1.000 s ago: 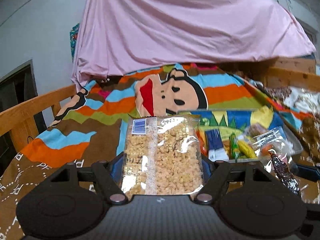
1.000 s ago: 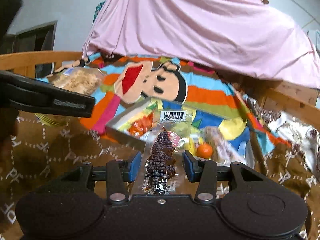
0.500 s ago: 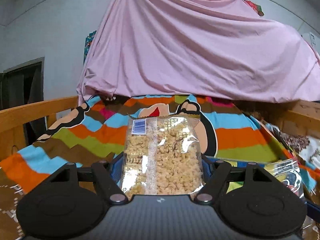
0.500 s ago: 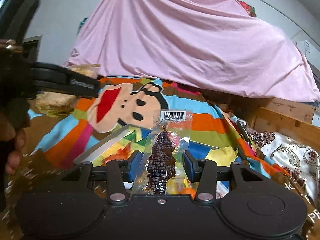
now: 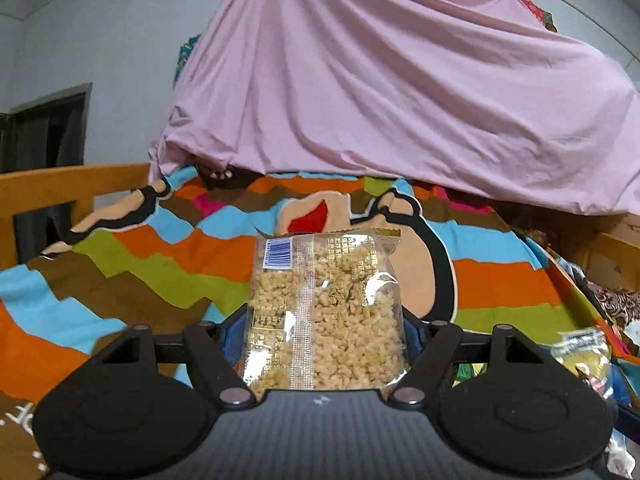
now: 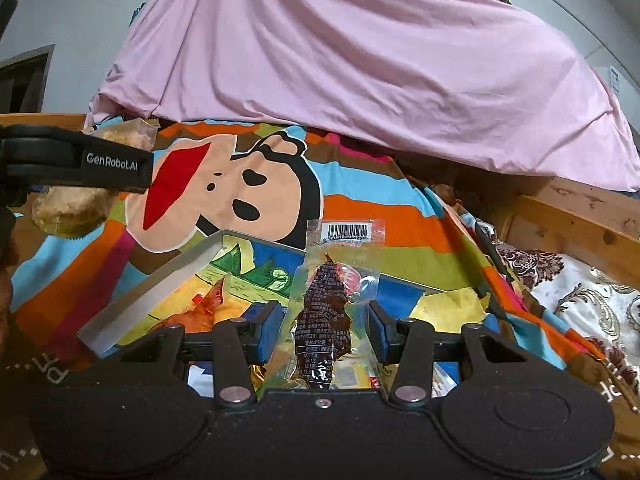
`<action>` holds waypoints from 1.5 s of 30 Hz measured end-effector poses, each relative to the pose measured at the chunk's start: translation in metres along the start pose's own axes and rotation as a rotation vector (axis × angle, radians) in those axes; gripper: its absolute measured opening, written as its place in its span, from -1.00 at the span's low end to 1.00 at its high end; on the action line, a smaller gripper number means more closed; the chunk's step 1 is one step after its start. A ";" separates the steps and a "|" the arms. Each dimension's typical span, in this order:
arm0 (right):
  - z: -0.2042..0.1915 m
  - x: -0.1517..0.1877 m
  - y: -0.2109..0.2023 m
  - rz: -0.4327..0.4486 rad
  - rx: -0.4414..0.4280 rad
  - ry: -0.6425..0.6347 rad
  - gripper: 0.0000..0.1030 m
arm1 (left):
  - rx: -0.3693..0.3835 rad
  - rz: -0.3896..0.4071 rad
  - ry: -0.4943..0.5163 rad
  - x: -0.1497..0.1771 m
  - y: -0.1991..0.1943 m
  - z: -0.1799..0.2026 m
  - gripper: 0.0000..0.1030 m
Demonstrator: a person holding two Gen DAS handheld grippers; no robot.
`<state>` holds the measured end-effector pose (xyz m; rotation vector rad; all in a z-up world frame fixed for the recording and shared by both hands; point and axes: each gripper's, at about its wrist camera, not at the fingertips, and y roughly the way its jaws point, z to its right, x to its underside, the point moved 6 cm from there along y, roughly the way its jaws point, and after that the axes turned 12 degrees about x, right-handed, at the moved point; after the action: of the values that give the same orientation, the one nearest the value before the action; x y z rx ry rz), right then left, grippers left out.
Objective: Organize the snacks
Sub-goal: 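Lower both packs into the tray and open both grippers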
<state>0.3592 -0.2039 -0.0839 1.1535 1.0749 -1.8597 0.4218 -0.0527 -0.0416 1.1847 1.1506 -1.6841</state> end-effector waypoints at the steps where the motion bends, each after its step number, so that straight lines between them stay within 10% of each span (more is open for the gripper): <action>1: -0.002 0.002 0.003 -0.002 0.000 -0.004 -0.07 | 0.007 -0.004 0.001 0.001 0.003 0.000 0.47; 19: -0.007 0.030 0.029 -0.044 0.025 -0.021 -0.07 | 0.169 -0.155 0.068 0.035 0.037 0.030 0.47; 45: -0.017 0.037 0.033 -0.044 0.027 -0.058 -0.06 | 0.192 -0.324 0.039 0.067 0.062 0.030 0.47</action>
<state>0.3802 -0.2074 -0.1317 1.0922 1.0530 -1.9350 0.4518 -0.1058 -0.1153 1.1997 1.2810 -2.0619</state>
